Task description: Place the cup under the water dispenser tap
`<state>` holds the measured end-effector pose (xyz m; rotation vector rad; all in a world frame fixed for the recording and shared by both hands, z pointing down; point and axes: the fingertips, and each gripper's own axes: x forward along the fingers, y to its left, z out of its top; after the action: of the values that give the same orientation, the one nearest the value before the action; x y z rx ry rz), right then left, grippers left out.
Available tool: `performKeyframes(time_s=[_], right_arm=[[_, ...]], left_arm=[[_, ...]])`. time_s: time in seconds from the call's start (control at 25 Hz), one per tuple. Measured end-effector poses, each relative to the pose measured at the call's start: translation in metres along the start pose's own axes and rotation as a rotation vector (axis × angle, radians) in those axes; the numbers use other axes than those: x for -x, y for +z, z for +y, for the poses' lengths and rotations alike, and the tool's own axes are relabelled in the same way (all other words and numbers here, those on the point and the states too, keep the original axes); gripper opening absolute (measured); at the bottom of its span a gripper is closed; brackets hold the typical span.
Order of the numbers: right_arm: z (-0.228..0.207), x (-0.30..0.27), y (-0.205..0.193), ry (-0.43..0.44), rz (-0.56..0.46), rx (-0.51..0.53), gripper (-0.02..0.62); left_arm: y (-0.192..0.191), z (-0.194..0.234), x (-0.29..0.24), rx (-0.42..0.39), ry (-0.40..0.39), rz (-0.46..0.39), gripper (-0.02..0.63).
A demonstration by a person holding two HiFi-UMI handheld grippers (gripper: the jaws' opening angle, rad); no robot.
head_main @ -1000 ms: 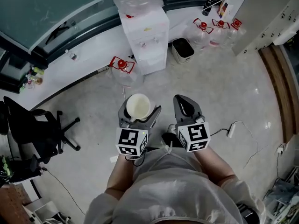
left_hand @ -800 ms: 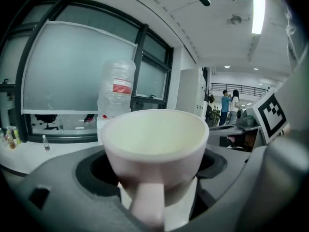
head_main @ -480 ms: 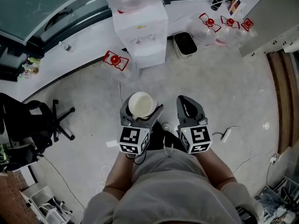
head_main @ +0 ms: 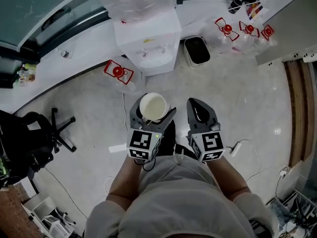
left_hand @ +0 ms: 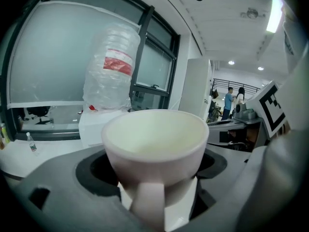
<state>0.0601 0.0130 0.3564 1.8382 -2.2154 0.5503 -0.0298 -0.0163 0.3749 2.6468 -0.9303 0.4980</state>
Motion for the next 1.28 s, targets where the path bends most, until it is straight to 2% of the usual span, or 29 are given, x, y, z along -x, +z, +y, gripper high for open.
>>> performKeyframes(time_s=[0.32, 0.56, 0.72, 0.92, 1.28], right_arm=[[-0.028, -0.066, 0.033, 0.003, 0.024, 0.011, 0.029], [-0.051, -0.098, 0.022, 0.043, 0.062, 0.030, 0.029], [-0.064, -0.114, -0.007, 0.110, 0.113, 0.047, 0.028], [-0.082, -0.144, -0.050, 0.174, 0.130, 0.096, 0.029], [-0.102, -0.207, -0.125, 0.240, 0.118, 0.147, 0.029]], left_arm=[[0.015, 0.048, -0.060, -0.011, 0.007, 0.009, 0.465], [0.000, 0.058, -0.094, 0.016, 0.043, 0.003, 0.463], [-0.030, 0.056, -0.119, 0.049, 0.085, 0.002, 0.463], [-0.079, 0.067, -0.158, 0.093, 0.145, -0.017, 0.463], [-0.175, 0.110, -0.232, 0.049, 0.247, -0.016, 0.463]])
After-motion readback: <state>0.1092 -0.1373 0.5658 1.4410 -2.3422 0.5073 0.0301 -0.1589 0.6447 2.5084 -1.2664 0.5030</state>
